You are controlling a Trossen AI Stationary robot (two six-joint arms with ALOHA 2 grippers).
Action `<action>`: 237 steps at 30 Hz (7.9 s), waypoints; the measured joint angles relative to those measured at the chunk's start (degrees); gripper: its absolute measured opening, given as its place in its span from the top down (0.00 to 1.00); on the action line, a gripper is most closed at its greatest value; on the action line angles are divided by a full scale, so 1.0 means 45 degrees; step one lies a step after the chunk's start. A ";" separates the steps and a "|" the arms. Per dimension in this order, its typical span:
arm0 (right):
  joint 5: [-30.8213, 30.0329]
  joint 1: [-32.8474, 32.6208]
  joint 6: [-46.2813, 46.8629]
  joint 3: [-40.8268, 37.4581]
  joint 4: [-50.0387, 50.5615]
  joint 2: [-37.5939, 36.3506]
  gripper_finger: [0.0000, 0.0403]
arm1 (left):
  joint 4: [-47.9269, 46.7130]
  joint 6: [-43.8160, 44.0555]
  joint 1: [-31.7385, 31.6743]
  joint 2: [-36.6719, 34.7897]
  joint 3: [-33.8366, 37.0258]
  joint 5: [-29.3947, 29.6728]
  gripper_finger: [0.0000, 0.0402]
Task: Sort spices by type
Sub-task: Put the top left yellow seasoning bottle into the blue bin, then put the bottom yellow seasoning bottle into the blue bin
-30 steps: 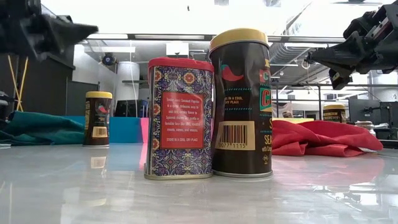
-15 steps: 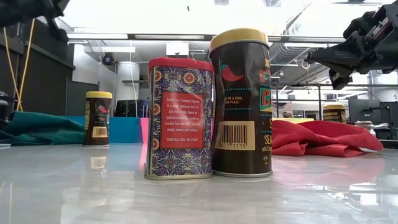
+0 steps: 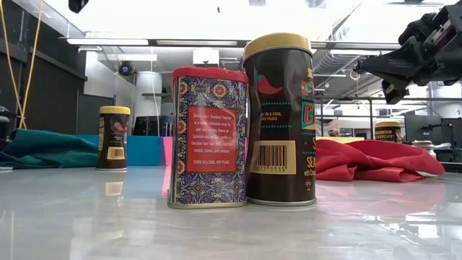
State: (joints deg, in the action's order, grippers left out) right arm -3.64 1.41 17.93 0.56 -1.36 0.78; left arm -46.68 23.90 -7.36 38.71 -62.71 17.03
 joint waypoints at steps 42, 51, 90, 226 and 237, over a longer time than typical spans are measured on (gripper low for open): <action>0.0000 0.0005 0.0000 0.0004 0.0000 0.0001 1.00 | -0.3458 -1.1771 -0.0528 0.9288 0.0890 -0.2744 0.24; 0.0000 0.0000 0.0000 0.0000 0.0004 0.0000 1.00 | -0.2876 -1.2275 -0.0528 0.9274 0.1478 -0.2828 0.24; 0.0000 0.0005 0.0000 0.0003 0.0004 0.0000 1.00 | -0.2971 -1.1800 -0.8451 0.8999 -0.3219 -0.0738 0.53; -0.0019 0.0005 -0.0038 -0.0001 -0.0001 0.0004 1.00 | -0.0389 -0.4498 -0.0864 1.3493 -0.8725 -0.9359 0.41; -0.3131 0.0019 0.5600 0.0002 -0.3716 -0.0002 1.00 | -0.0093 -0.3366 0.1735 1.3494 -0.8720 -0.7057 0.41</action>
State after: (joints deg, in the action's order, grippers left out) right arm -17.73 1.50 43.13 0.57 -18.08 0.76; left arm -47.10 8.75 0.45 99.44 -101.95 -14.73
